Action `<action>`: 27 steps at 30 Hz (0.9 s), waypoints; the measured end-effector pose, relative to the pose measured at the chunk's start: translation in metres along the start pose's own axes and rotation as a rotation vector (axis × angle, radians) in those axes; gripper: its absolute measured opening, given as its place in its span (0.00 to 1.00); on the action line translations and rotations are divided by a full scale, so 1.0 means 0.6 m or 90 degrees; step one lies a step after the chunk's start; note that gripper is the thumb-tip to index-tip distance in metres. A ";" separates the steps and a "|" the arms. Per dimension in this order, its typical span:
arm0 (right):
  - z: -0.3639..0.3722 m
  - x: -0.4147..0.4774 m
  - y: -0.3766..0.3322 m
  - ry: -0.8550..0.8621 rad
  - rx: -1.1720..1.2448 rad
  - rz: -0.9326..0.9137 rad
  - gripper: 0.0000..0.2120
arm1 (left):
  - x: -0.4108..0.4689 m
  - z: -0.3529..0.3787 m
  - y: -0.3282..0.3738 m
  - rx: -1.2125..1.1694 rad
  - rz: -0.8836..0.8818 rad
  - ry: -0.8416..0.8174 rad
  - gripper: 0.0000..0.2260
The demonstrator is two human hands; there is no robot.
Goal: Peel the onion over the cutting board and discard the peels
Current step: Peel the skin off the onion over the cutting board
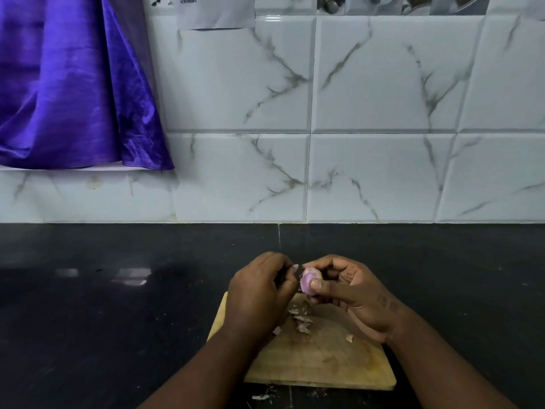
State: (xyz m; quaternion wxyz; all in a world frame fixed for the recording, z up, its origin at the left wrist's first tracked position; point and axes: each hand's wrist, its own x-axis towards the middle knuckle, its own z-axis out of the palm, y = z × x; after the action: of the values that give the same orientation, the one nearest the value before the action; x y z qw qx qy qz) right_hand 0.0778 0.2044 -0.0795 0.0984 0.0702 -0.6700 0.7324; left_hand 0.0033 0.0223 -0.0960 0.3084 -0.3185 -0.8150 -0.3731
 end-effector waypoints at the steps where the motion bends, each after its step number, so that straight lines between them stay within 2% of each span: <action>1: -0.001 0.000 0.000 0.002 0.005 0.000 0.17 | 0.000 0.000 -0.003 -0.005 -0.019 -0.011 0.07; 6: -0.004 0.001 0.001 0.017 0.004 0.012 0.19 | -0.008 -0.005 0.004 -0.014 -0.022 -0.098 0.15; 10: -0.005 0.001 0.001 0.022 -0.019 0.010 0.19 | -0.005 -0.006 0.000 0.015 -0.019 -0.080 0.18; 15: -0.005 0.003 0.005 0.047 -0.079 0.028 0.16 | -0.004 -0.006 0.003 -0.065 0.041 -0.060 0.10; 19: -0.006 0.005 0.004 0.057 -0.117 0.004 0.14 | -0.003 -0.001 -0.004 -0.098 0.073 -0.049 0.09; 27: -0.006 0.005 0.008 0.057 -0.162 -0.051 0.13 | -0.001 0.002 -0.002 -0.064 0.104 -0.017 0.08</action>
State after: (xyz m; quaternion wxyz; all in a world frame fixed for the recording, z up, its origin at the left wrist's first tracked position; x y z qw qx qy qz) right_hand 0.0739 0.2079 -0.0837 0.1656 0.0515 -0.7489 0.6396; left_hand 0.0022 0.0223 -0.0976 0.3109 -0.4039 -0.7705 -0.3828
